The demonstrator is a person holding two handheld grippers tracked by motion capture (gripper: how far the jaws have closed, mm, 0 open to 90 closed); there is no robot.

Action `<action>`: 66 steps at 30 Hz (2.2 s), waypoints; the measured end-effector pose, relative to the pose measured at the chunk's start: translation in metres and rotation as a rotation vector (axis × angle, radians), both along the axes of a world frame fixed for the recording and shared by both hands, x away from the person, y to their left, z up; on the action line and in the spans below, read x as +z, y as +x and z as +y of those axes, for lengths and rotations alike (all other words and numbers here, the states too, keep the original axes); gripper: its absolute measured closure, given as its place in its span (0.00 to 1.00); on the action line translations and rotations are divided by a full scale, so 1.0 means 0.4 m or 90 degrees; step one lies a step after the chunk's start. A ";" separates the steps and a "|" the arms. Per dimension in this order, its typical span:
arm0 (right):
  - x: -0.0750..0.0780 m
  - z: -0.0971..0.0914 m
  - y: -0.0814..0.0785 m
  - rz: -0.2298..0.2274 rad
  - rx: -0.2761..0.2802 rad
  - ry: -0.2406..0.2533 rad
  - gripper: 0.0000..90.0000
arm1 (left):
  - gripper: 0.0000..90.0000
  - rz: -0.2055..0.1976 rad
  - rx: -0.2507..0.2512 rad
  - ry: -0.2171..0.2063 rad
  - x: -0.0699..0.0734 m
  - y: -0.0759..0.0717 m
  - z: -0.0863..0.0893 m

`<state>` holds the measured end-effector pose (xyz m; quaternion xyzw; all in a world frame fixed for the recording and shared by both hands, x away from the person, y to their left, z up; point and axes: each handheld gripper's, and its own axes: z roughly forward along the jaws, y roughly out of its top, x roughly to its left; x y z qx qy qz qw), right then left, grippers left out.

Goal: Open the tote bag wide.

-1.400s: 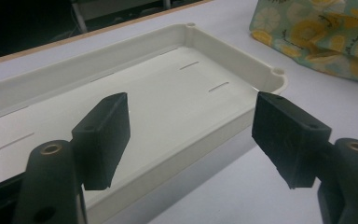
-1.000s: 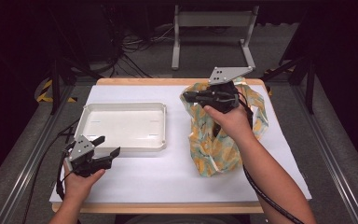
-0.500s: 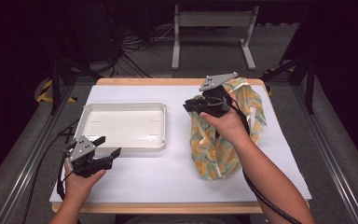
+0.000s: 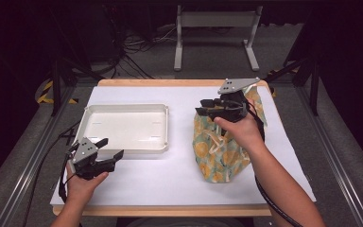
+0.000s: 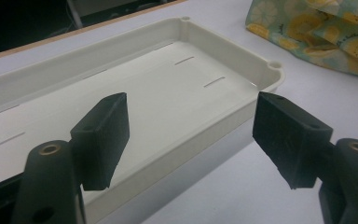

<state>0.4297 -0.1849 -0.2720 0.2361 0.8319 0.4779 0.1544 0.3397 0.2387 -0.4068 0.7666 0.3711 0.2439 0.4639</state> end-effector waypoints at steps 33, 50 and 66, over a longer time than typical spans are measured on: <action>0.004 -0.345 -0.154 -0.111 -0.090 0.144 0.51 | 0.30 -0.014 -0.128 -0.084 0.120 0.056 -0.204; -0.037 -0.413 -0.175 -0.115 -0.101 0.168 0.47 | 0.29 -0.009 -0.183 -0.099 0.175 0.106 -0.331; -0.051 -0.425 -0.167 -0.105 -0.106 0.171 0.47 | 0.27 0.001 -0.241 -0.117 0.219 0.171 -0.464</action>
